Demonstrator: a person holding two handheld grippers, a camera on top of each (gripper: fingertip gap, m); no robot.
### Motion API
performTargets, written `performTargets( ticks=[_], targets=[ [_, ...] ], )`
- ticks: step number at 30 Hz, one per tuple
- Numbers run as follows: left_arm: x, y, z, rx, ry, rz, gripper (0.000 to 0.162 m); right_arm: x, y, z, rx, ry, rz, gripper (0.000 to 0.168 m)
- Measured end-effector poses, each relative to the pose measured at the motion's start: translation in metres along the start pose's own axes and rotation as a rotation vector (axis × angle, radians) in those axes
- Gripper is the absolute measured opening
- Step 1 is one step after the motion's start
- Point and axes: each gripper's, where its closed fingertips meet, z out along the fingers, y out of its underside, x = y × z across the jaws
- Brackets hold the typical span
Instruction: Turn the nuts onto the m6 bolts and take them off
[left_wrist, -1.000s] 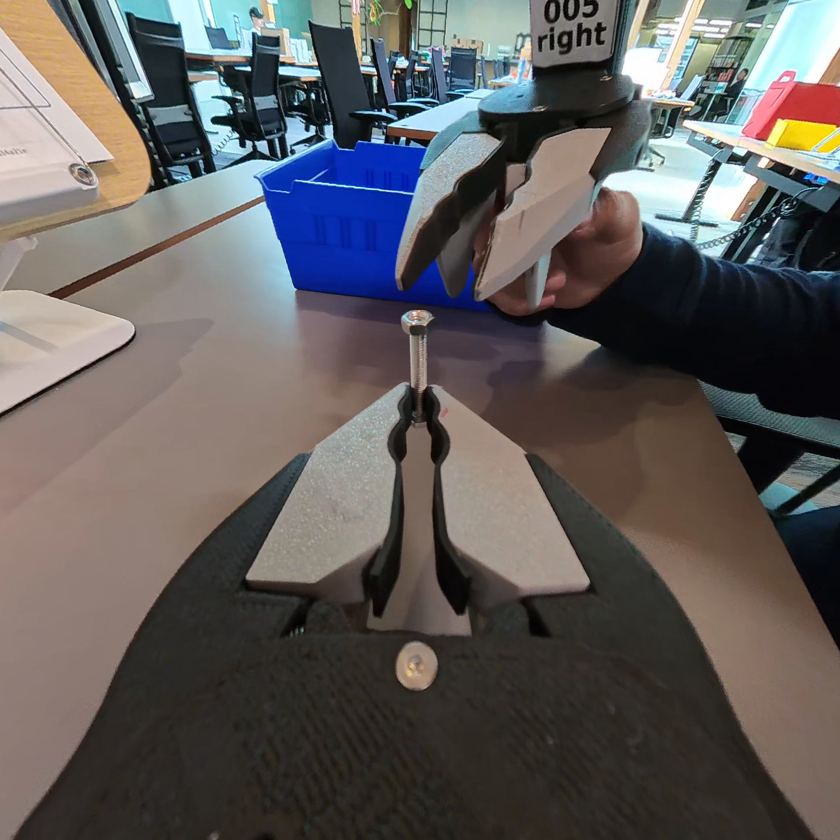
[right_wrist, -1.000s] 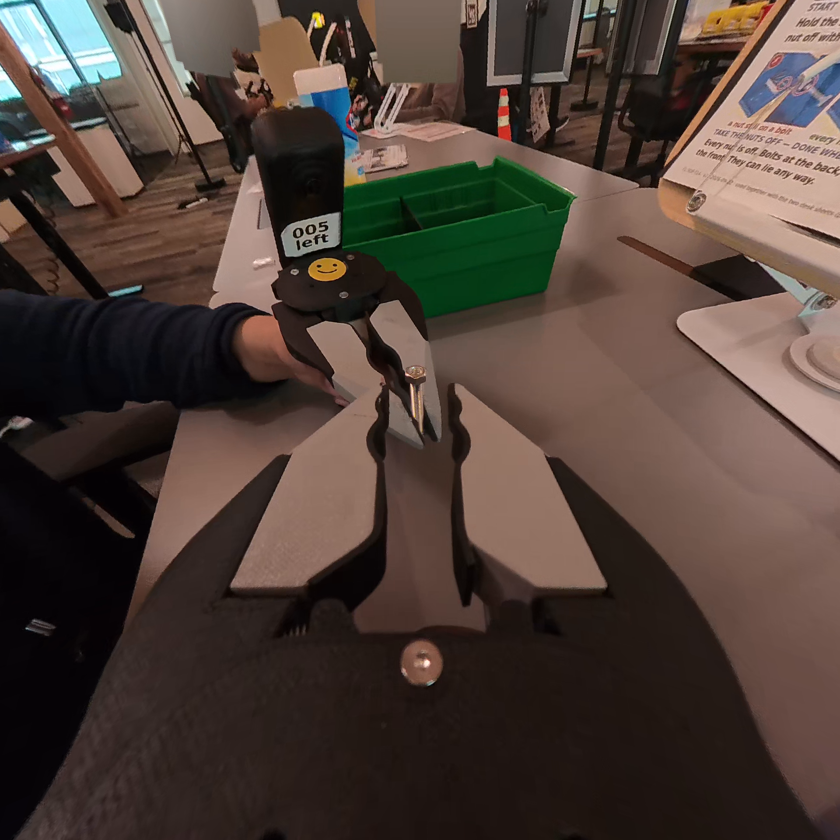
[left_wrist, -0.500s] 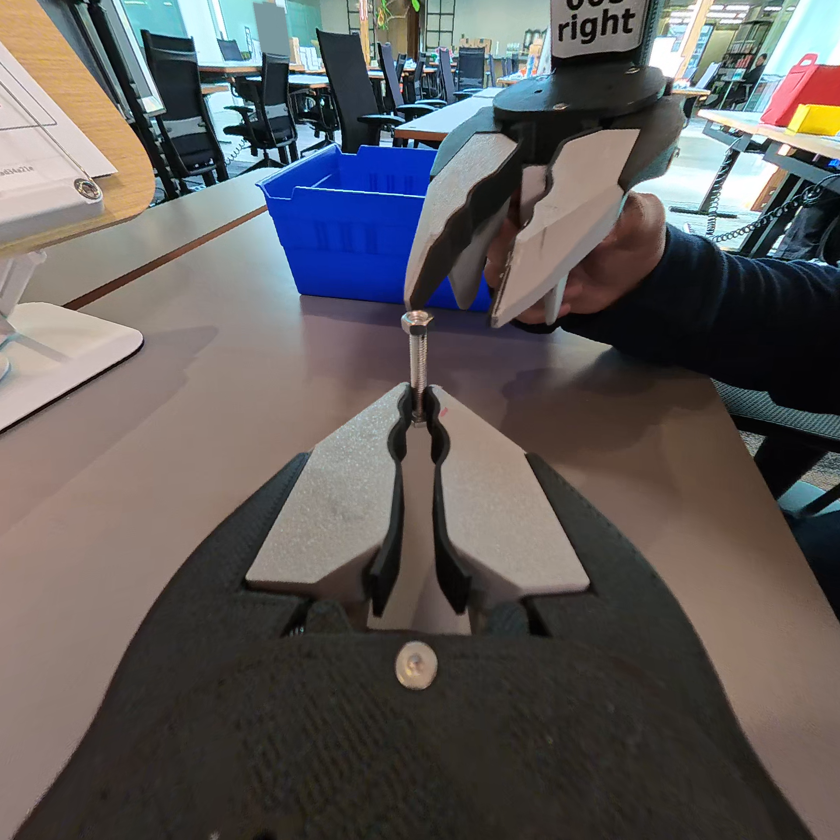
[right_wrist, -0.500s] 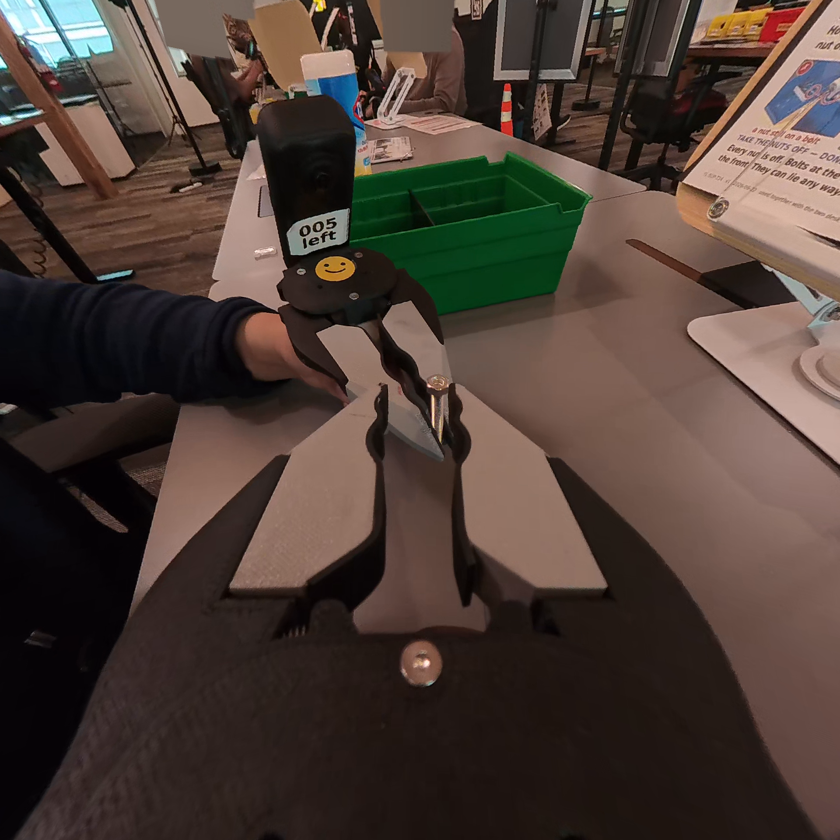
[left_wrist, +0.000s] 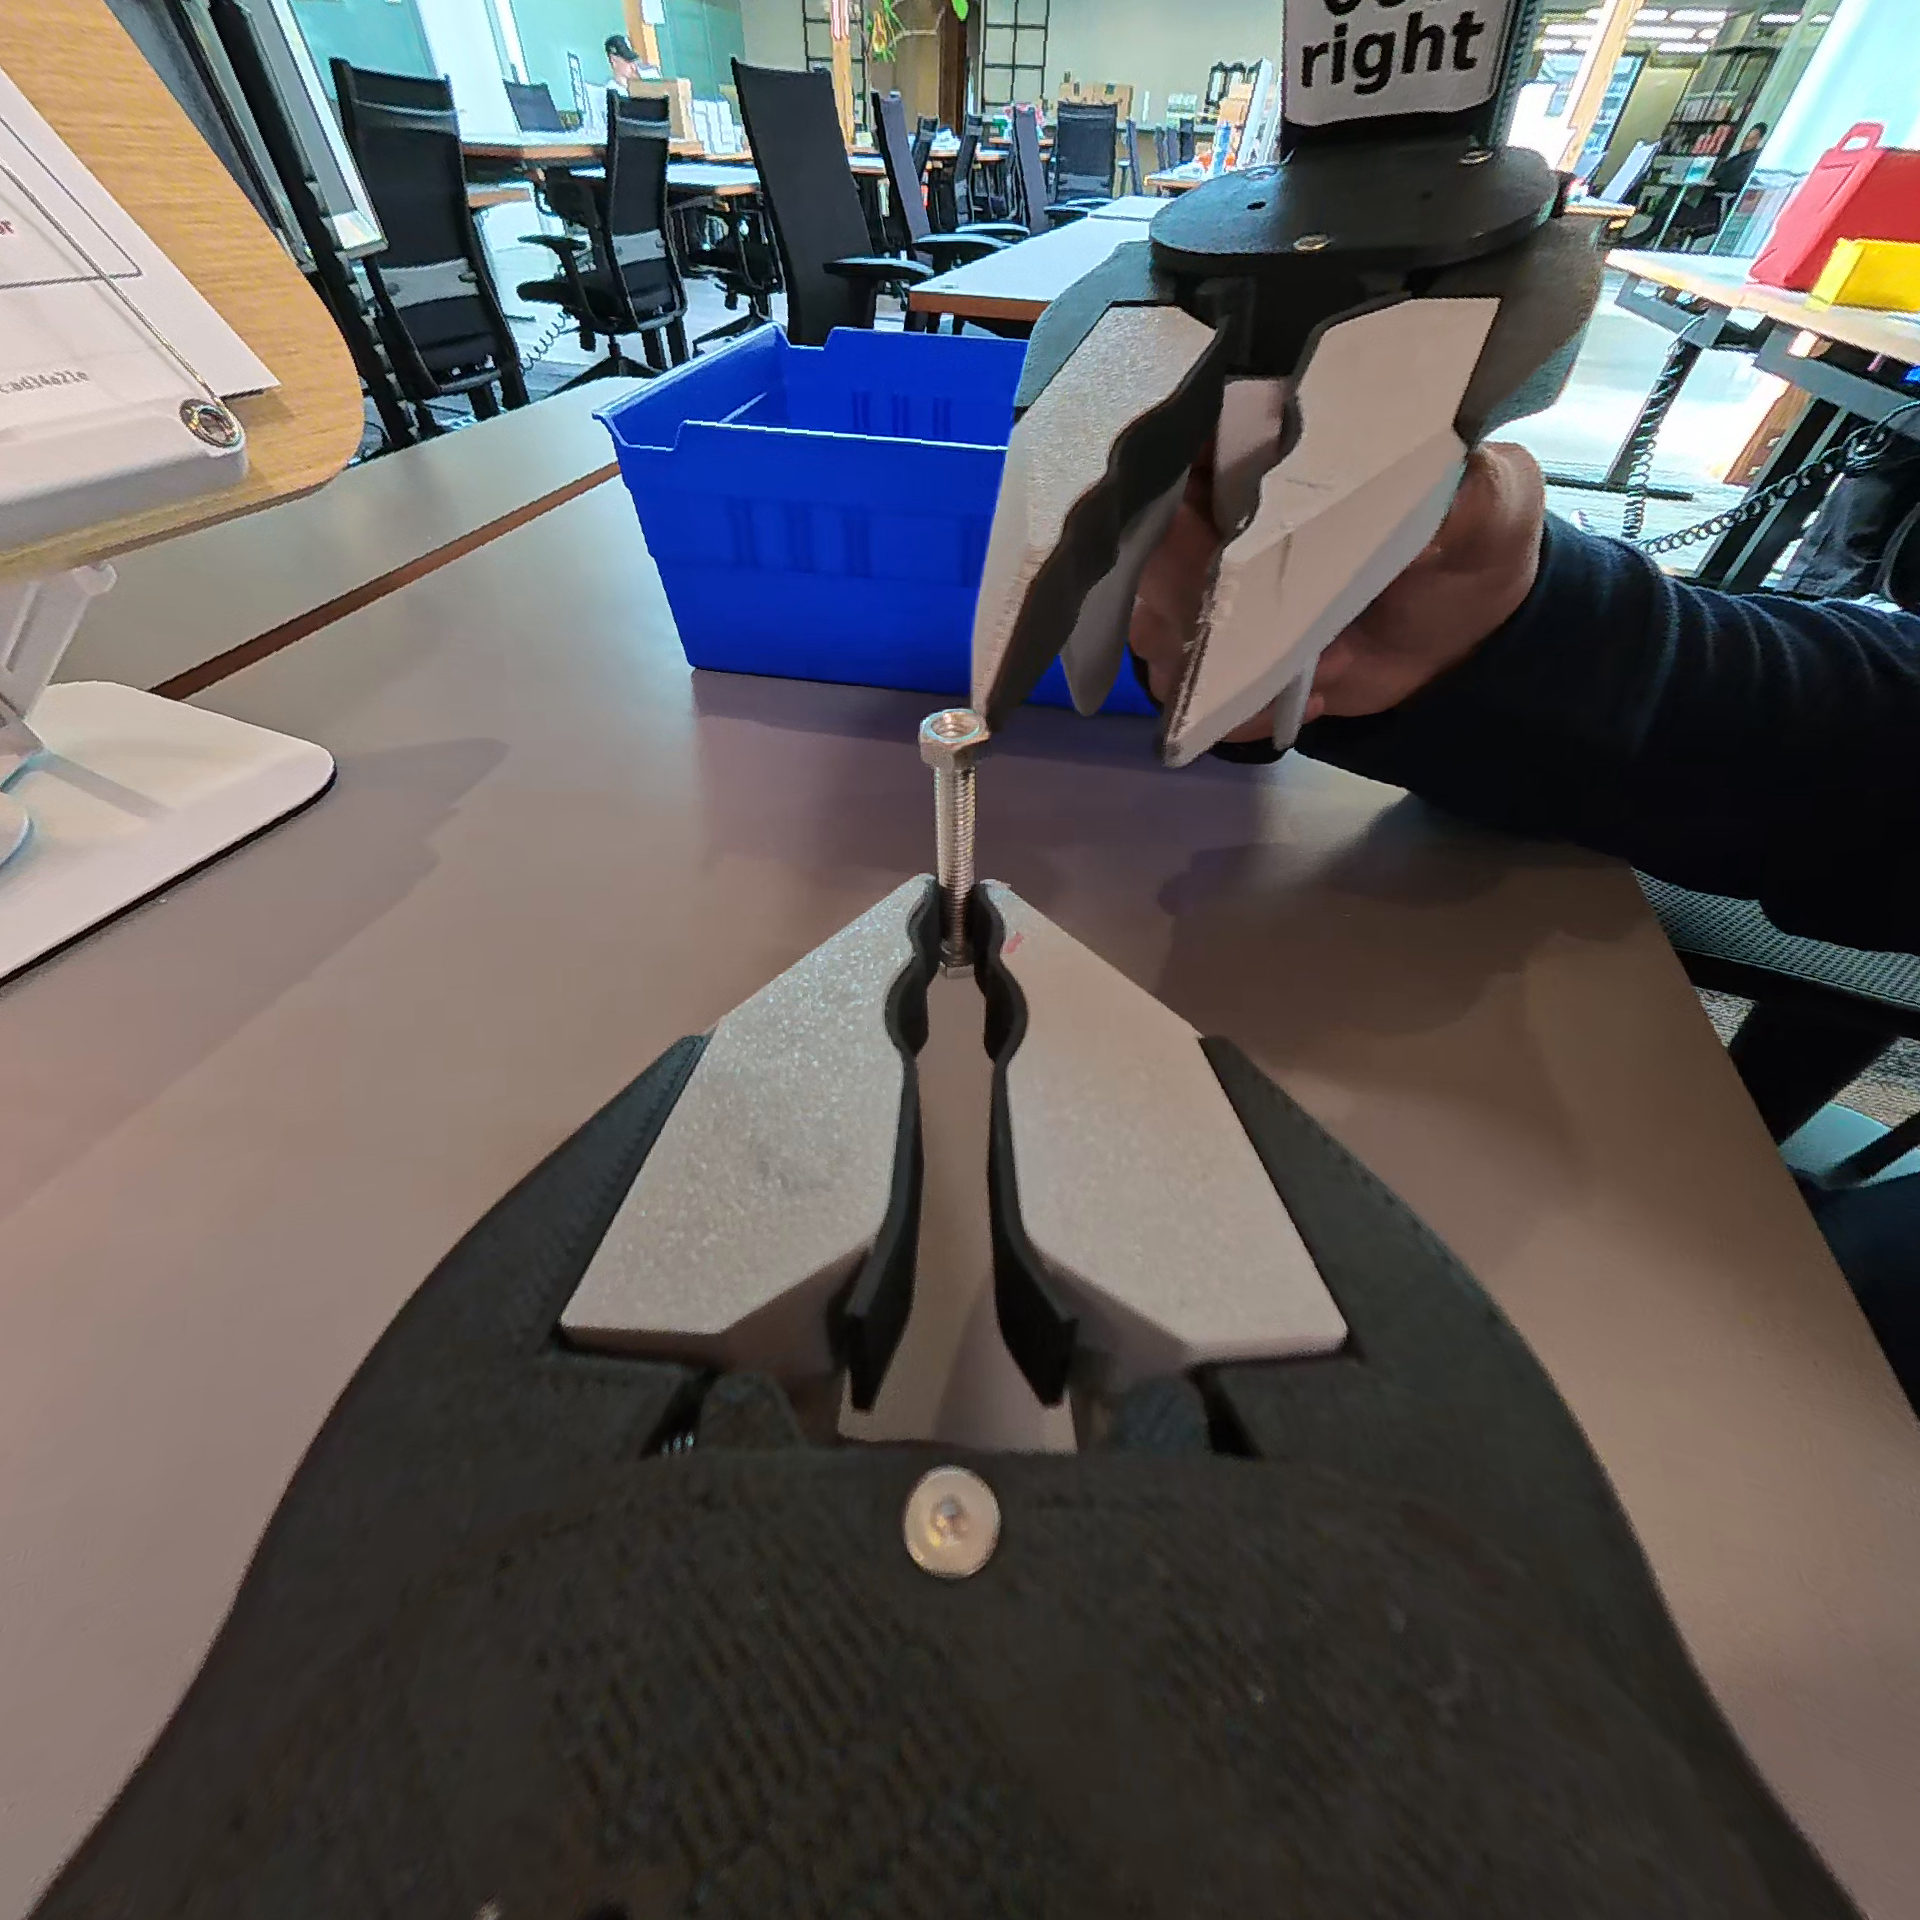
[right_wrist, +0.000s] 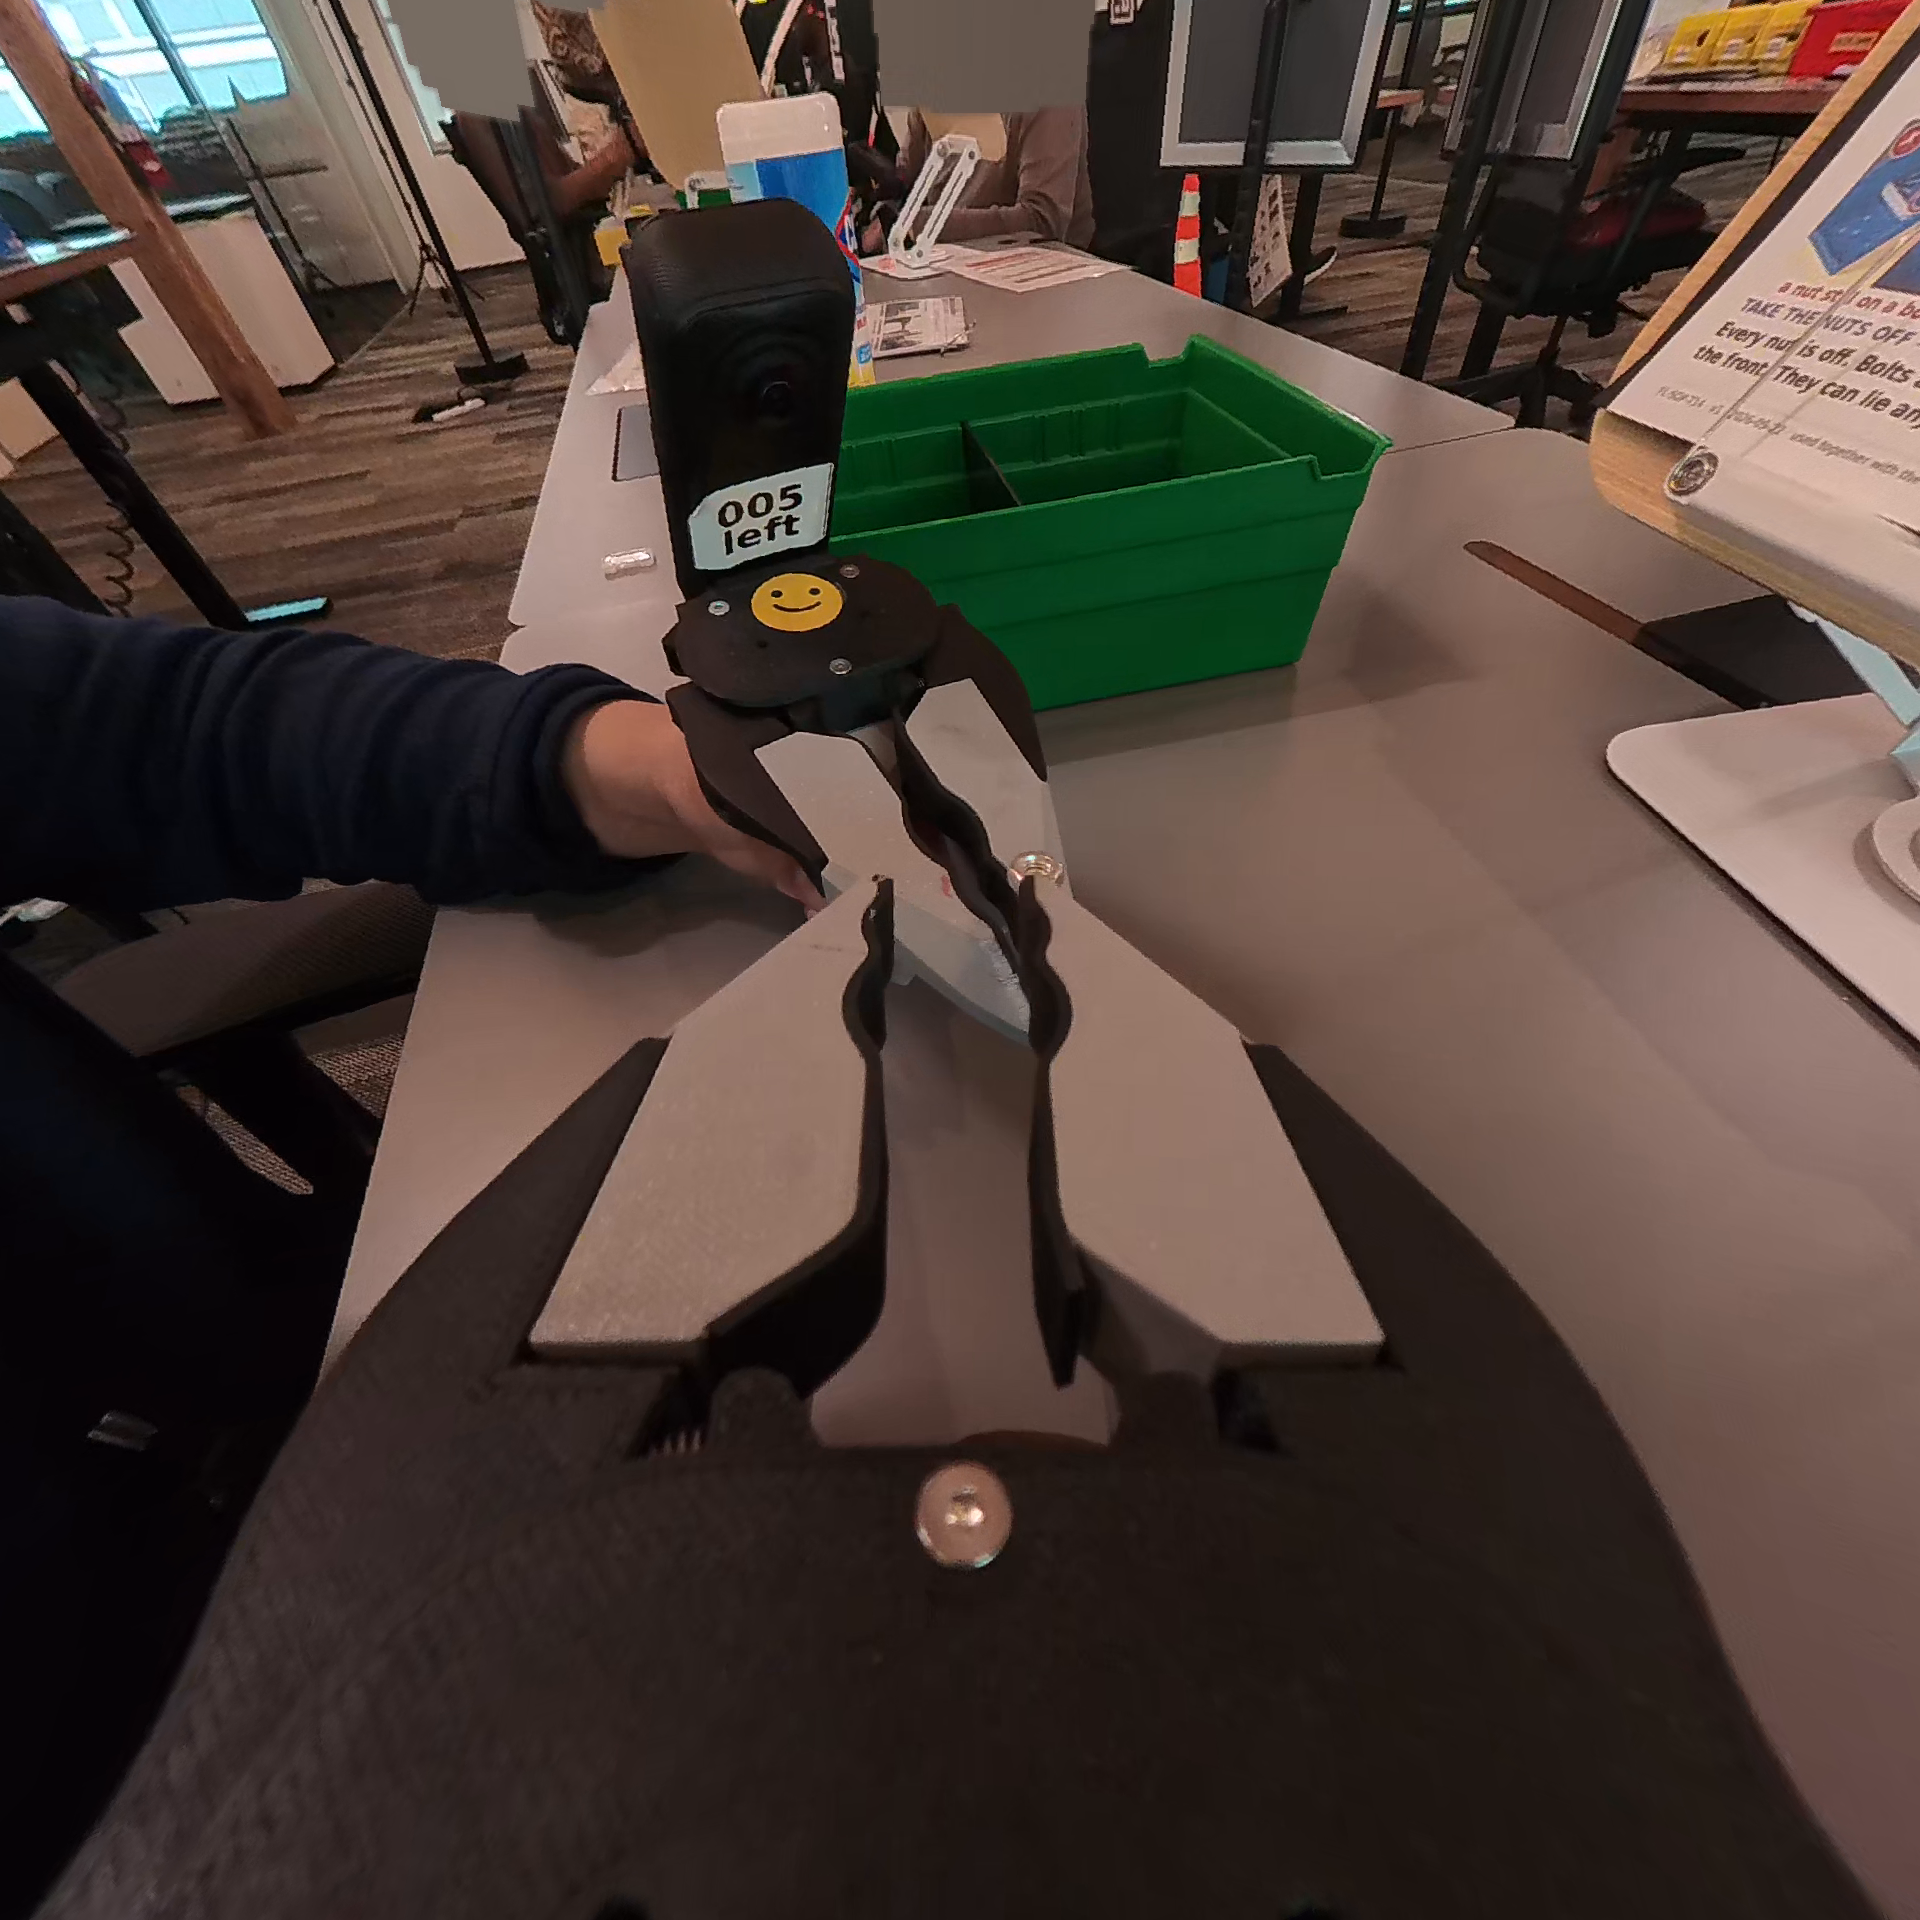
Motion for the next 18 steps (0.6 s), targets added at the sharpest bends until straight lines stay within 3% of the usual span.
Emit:
performTargets(
  ticks=[18],
  targets=[
    [0.0017, 0.0012, 0.0009, -0.010, 0.004, 0.007, 0.003, 0.0033, 0.0013, 0.0000, -0.003, 0.014, 0.009, 0.021]
  ],
)
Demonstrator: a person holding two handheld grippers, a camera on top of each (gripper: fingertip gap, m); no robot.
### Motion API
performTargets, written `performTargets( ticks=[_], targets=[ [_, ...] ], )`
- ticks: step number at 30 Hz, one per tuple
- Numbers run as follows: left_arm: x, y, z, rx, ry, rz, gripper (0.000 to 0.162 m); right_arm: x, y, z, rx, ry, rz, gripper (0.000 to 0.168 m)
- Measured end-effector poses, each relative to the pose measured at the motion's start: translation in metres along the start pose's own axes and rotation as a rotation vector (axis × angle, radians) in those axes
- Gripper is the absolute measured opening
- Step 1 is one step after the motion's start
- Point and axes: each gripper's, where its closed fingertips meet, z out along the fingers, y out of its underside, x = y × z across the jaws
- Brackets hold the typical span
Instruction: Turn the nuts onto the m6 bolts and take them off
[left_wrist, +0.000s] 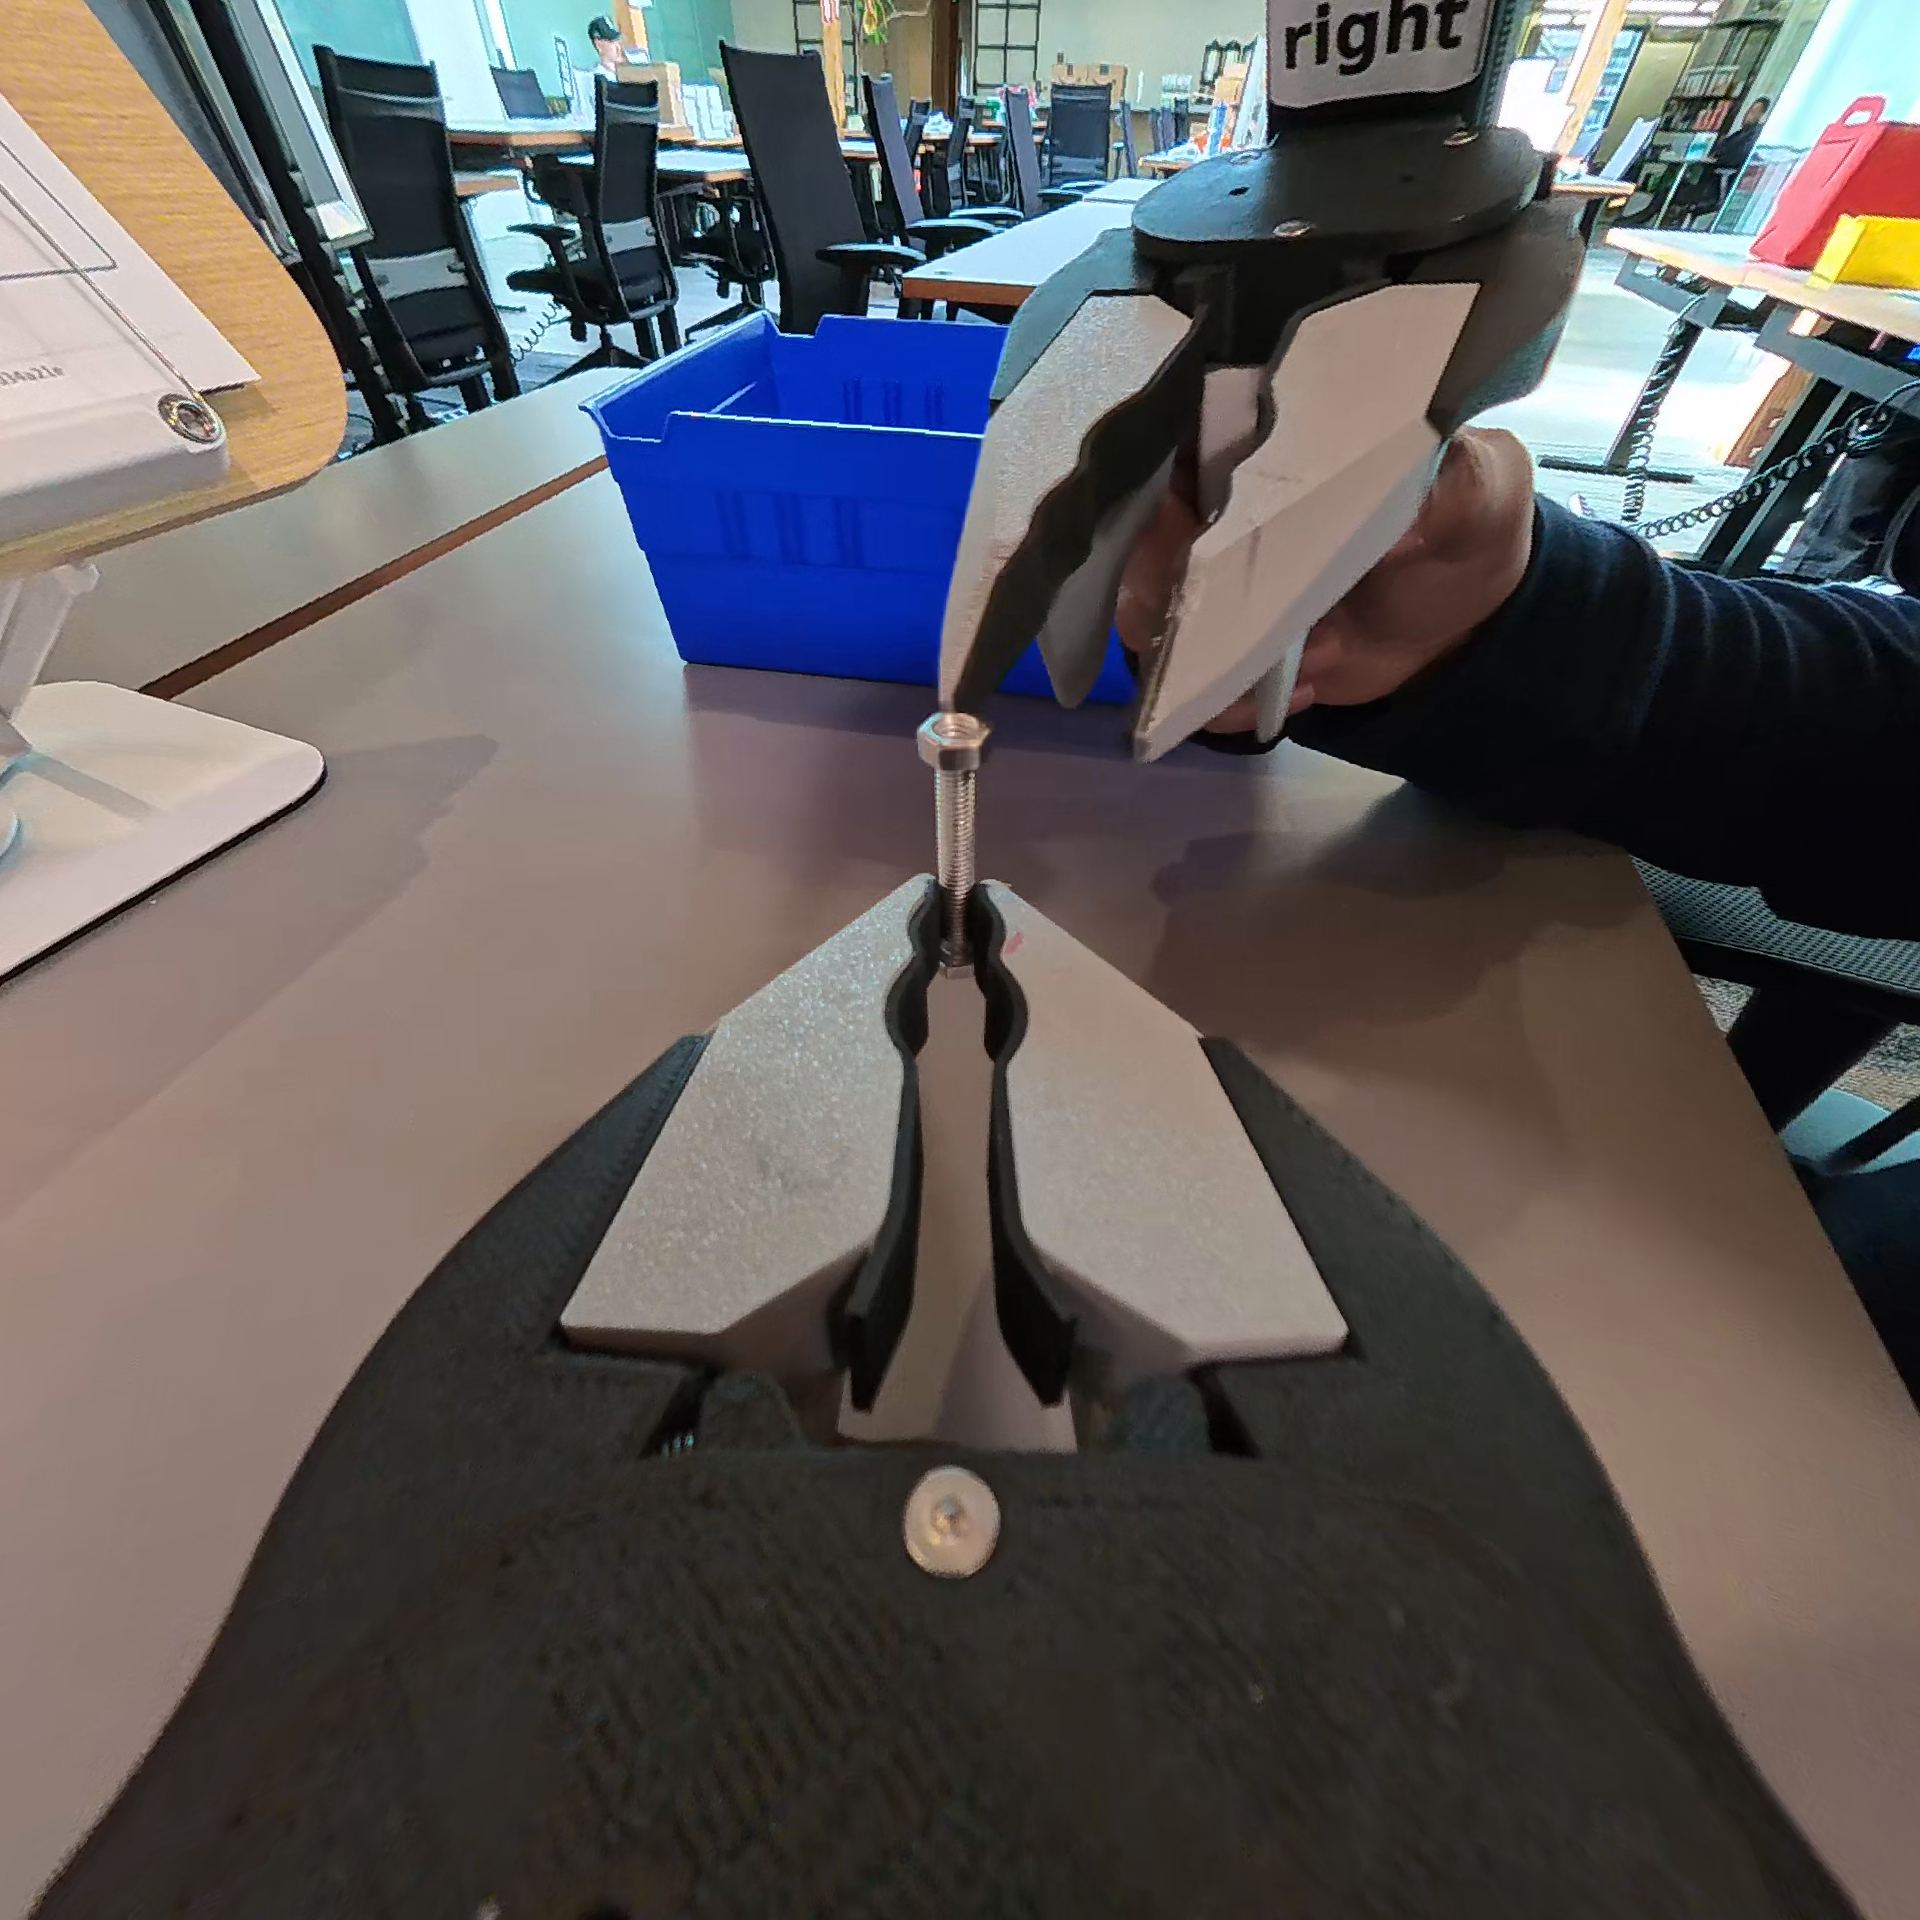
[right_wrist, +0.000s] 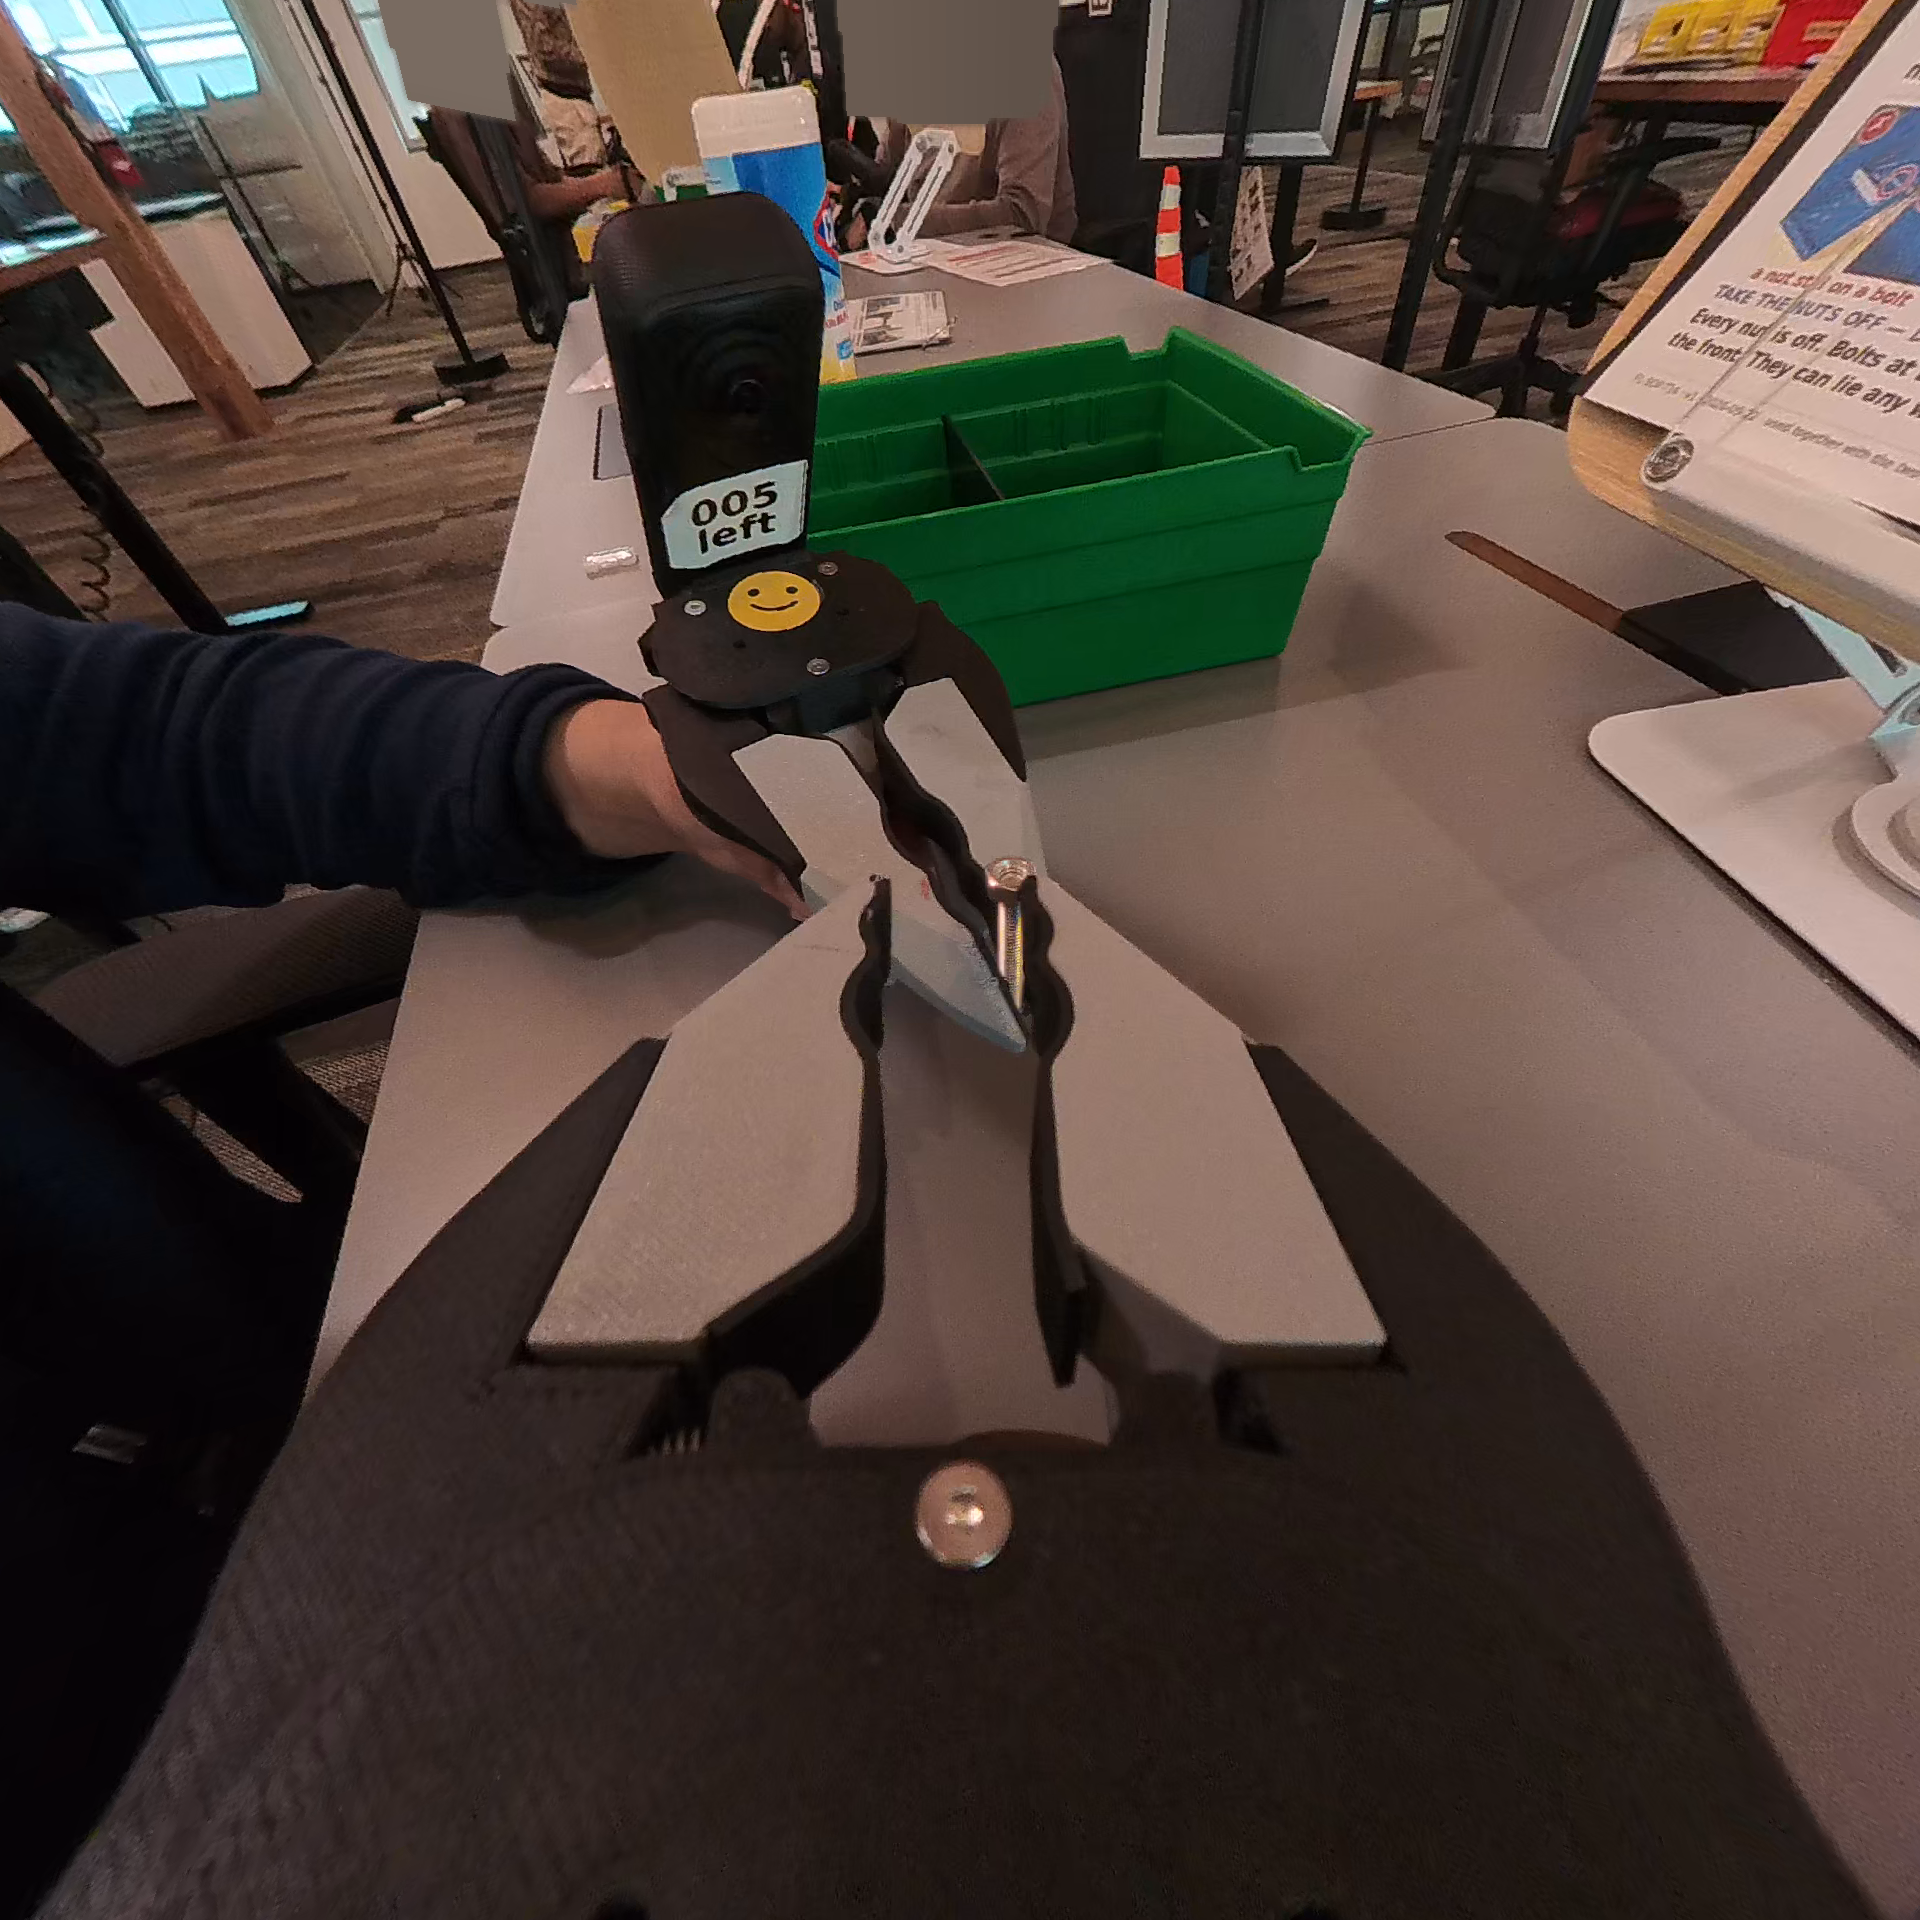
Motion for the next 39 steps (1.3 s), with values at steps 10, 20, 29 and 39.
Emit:
performTargets(
  ticks=[10, 20, 29, 39],
  targets=[
    [-0.0001, 0.0005, 0.0002, -0.004, 0.001, -0.001, 0.003, -0.0005, -0.0024, -0.0025, 0.010, 0.006, -0.013, 0.018],
    [-0.0010, 0.0004, 0.0001, -0.004, -0.006, -0.003, 0.003, -0.0014, 0.0019, 0.0006, -0.008, -0.002, -0.002, 0.021],
    [-0.0013, 0.0007, 0.0004, -0.007, -0.007, -0.003, 0.003, -0.0003, -0.0011, -0.0025, 0.010, -0.001, 0.001, 0.016],
    [-0.0054, 0.0030, 0.0005, -0.022, -0.031, -0.007, 0.003, -0.0022, 0.0046, 0.0021, -0.019, -0.003, -0.006, 0.020]
  ],
)
